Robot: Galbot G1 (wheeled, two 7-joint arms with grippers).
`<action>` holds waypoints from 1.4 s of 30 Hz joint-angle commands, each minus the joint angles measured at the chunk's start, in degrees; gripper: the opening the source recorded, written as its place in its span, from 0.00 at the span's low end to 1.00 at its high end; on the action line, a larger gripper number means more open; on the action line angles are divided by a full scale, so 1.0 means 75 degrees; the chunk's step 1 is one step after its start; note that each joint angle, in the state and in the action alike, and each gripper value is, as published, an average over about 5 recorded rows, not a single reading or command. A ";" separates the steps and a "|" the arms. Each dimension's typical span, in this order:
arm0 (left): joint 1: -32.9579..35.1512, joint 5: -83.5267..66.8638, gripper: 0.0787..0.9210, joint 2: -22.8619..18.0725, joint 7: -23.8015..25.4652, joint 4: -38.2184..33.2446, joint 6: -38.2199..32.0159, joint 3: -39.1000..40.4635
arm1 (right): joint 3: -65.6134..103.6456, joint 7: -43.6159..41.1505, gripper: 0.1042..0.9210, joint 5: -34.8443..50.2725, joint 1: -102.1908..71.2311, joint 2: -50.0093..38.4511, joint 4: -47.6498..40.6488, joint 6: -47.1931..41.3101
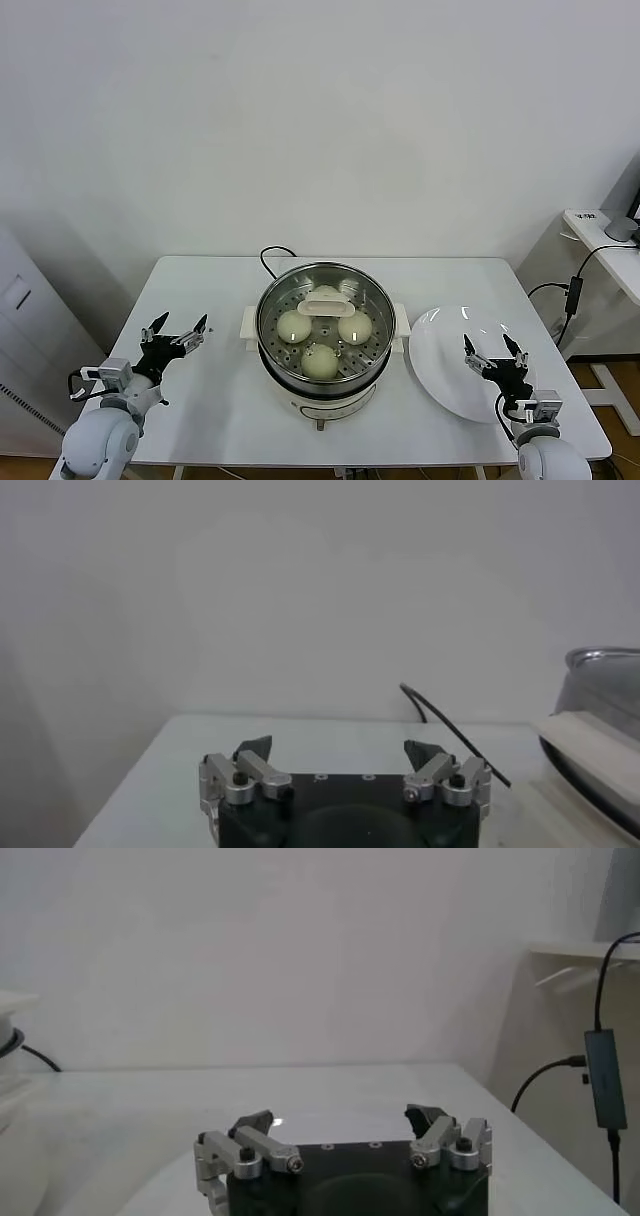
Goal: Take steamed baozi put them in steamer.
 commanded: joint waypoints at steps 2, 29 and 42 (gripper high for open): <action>-0.0001 -0.0055 0.88 0.0008 0.0001 0.0004 0.0010 0.0002 | -0.0010 -0.0003 0.88 -0.0002 0.0024 0.0011 -0.0023 -0.0017; 0.0001 -0.0144 0.88 -0.0043 -0.0014 0.0003 0.0142 0.0032 | -0.0029 -0.0086 0.88 -0.0062 0.0040 -0.0001 0.0019 -0.0092; -0.0024 -0.0143 0.88 -0.0062 -0.0014 -0.0009 0.0173 0.0089 | -0.0025 -0.0078 0.88 0.0000 0.0055 0.0010 0.0000 -0.0095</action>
